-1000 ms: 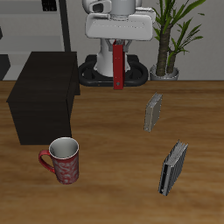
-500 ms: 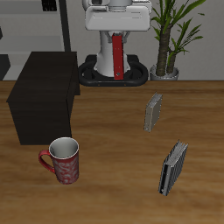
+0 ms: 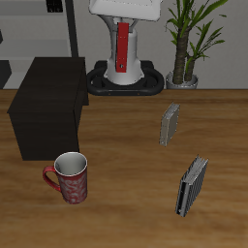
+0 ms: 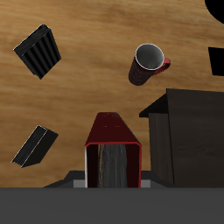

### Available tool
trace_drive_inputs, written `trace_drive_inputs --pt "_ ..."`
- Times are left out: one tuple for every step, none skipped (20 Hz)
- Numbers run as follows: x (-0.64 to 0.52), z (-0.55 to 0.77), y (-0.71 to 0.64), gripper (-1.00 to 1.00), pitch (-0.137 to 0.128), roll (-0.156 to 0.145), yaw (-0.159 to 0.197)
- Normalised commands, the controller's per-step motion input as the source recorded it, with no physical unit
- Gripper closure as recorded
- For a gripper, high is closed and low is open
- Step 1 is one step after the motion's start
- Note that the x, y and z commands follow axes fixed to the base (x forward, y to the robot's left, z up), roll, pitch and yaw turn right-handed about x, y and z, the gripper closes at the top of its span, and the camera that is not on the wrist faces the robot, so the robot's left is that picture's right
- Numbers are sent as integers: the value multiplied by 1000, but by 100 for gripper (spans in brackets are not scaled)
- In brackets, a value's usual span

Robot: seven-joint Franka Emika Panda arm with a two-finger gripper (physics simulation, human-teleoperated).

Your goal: Place the red book flat on top of the shelf

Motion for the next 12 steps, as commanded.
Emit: trace_drive_inputs --pt "-287 543 -173 100 -63 -130 44" --pt "-186 365 -118 100 -82 -61 93" --pt "-109 360 -228 100 -60 -208 34" --pt "-49 298 -233 100 -44 -162 40" --pt "-39 257 -235 100 -19 -121 47" --pt "-58 267 -258 100 -74 -133 46" --pt "-41 233 -272 100 -29 -178 45" --pt "0 0 0 100 0 0 0" --pt "-52 205 -335 100 -7 -64 16" --pt "-106 214 -330 100 -53 -146 46" --pt "-54 200 -375 100 -78 -215 17" --pt "-10 117 -227 100 -33 -75 43"
